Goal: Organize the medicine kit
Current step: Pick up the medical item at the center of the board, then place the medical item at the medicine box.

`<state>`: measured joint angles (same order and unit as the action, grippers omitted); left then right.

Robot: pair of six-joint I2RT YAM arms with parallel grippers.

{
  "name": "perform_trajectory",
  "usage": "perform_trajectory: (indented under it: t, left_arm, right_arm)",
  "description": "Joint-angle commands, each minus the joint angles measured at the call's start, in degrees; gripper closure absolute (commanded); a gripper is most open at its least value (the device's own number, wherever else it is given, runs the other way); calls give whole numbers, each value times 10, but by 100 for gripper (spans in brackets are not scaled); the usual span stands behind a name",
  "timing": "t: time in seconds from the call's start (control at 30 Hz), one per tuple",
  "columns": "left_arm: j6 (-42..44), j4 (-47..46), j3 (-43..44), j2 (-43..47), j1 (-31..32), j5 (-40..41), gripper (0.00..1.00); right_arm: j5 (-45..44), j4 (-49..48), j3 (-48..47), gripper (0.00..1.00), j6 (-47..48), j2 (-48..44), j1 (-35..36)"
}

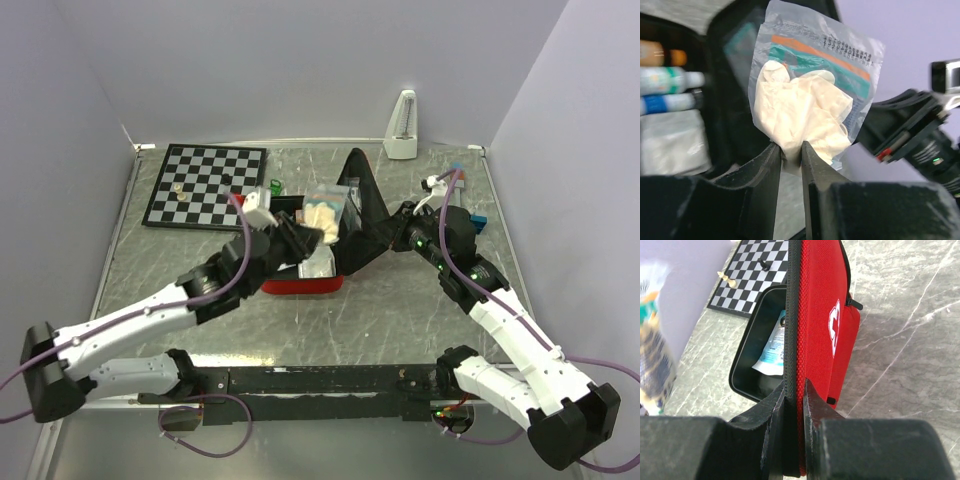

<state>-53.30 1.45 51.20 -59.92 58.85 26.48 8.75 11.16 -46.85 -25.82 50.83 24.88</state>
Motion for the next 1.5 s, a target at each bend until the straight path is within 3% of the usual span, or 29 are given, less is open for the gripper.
perform_trajectory:
  t: [0.0,0.23,0.4,0.57,0.77,1.1,1.23,1.47]
  left_arm:
    - [-41,-171,53,-45,-60,-186,73]
    - [-230,-414,30,-142,-129,-343,75]
    - [-334,-573,28,-219,-130,-380,76]
    - [-393,-667,30,-284,-131,-402,78]
    - [-397,-651,25,-304,-130,-386,79]
    - [-383,-469,-4,-263,-131,-304,81]
    - [-390,-458,-17,-258,-131,-283,80]
    - [-391,-442,32,-309,-131,-311,79]
  right_arm:
    - [66,96,2,86,-3,14,18]
    - [70,91,5,86,-7,16,18]
    - [69,94,4,86,-7,10,19]
    - [65,105,-1,86,-4,2,18]
    - [68,107,-1,86,-5,-4,19]
    - [67,108,-3,86,-5,-6,19]
    - [66,107,-1,86,-4,-10,19]
    - [71,107,-2,86,-5,-11,18]
